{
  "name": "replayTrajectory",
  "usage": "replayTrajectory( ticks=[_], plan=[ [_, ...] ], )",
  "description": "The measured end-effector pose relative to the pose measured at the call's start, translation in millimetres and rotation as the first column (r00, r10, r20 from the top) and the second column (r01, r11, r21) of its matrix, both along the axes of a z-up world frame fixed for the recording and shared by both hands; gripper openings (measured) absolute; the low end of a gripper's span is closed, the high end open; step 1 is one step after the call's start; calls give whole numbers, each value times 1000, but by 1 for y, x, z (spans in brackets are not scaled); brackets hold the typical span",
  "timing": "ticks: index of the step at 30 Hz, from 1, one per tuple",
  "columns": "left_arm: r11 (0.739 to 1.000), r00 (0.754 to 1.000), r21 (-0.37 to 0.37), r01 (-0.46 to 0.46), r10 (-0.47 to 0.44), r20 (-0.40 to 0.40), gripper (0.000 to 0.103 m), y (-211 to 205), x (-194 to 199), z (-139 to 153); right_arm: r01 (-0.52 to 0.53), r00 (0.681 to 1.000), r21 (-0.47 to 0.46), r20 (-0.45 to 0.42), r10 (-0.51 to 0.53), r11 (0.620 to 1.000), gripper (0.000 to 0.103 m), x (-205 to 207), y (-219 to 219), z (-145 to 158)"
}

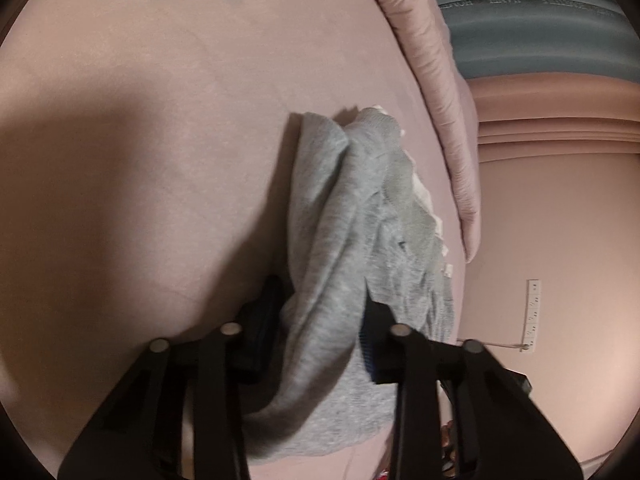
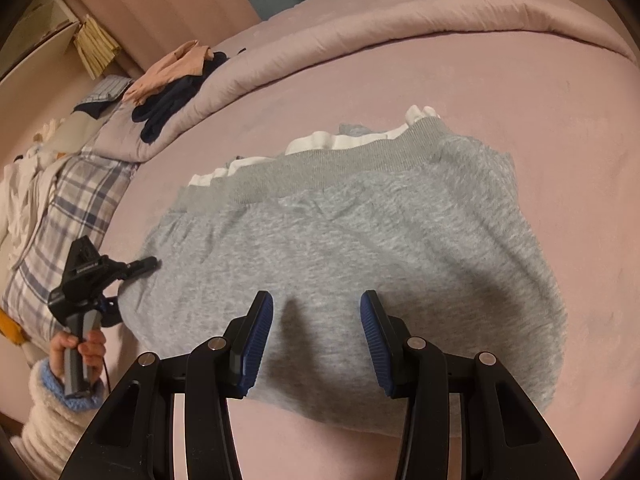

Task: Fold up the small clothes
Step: 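Close the left tool on the opposite side edge of the sweatshirt, then lift that side with the left tool and fold it over the first fold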

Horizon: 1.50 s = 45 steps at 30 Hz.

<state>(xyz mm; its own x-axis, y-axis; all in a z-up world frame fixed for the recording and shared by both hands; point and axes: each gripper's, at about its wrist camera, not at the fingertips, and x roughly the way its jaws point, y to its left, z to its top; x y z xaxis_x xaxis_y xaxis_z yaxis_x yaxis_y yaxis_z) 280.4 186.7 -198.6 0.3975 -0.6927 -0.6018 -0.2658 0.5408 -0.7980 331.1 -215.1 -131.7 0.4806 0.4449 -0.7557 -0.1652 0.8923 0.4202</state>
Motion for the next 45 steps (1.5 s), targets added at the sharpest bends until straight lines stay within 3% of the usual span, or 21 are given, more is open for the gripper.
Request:
replayTrajectory(
  ticks=[4, 11, 23, 38, 45],
  plan=[
    [1000, 1000, 16, 4, -3, -4, 27, 1, -1, 0, -13, 1000, -7, 8, 13, 1000, 45, 0, 2, 3],
    [993, 1000, 114, 11, -14, 19, 24, -9, 0, 11, -55, 998, -30, 24, 55, 998, 45, 1, 15, 6],
    [985, 998, 169, 13, -23, 57, 18, -11, -2, 26, -92, 996, -38, 14, 93, 995, 45, 5, 26, 2],
    [977, 997, 211, 24, -37, 60, 14, -18, -1, 28, -125, 992, -34, 15, 126, 992, 45, 2, 38, 3],
    [979, 997, 206, 10, -26, 76, 11, -18, -2, 31, -192, 981, -60, 24, 194, 980, 45, 8, 68, 8]
  ],
)
